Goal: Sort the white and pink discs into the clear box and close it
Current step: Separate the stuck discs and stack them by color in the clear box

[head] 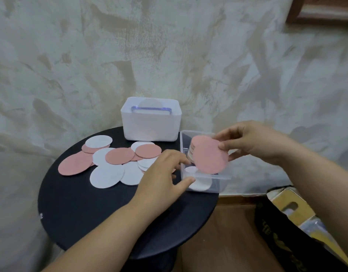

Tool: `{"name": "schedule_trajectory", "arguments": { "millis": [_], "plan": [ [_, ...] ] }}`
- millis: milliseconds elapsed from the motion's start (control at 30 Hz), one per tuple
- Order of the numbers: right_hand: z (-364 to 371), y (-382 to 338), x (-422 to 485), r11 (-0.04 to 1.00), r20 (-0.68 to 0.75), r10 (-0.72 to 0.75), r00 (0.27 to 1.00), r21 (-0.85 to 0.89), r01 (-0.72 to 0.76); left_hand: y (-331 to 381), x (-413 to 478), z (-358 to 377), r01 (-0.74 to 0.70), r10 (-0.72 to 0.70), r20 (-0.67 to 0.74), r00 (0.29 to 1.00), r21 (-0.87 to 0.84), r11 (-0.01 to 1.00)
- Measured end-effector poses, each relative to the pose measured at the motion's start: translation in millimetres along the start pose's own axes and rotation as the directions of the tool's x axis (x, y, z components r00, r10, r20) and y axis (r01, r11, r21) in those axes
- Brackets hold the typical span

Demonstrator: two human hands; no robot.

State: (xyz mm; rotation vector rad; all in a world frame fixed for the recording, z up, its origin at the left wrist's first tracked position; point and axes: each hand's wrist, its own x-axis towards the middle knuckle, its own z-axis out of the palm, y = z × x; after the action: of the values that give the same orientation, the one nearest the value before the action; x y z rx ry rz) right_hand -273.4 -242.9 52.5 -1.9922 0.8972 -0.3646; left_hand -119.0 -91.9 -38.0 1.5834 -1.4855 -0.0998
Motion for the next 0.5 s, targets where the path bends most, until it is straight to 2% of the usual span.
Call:
{"name": "schedule_trajectory", "arguments": {
  "millis": [200,300,500],
  "plan": [
    [13.5,-0.2,22.0,0.986,0.229,0.011,0.973,-0.165,0.028,-12.0,-4.1,5.0,0.002,-0.012,-0.072,0.997,-0.132,0.991],
    [19.5,0.7,28.4,0.979,0.259,0.015,0.966,-0.198,0.038,-13.7,-3.8,5.0,0.001,-0.017,-0.082,0.996,-0.181,0.983],
    [34.6,3.1,37.5,0.947,0.244,0.015,0.97,-0.313,0.064,-15.3,-3.7,6.2,-0.037,0.023,-0.087,0.996,-0.153,0.988]
  ]
}}
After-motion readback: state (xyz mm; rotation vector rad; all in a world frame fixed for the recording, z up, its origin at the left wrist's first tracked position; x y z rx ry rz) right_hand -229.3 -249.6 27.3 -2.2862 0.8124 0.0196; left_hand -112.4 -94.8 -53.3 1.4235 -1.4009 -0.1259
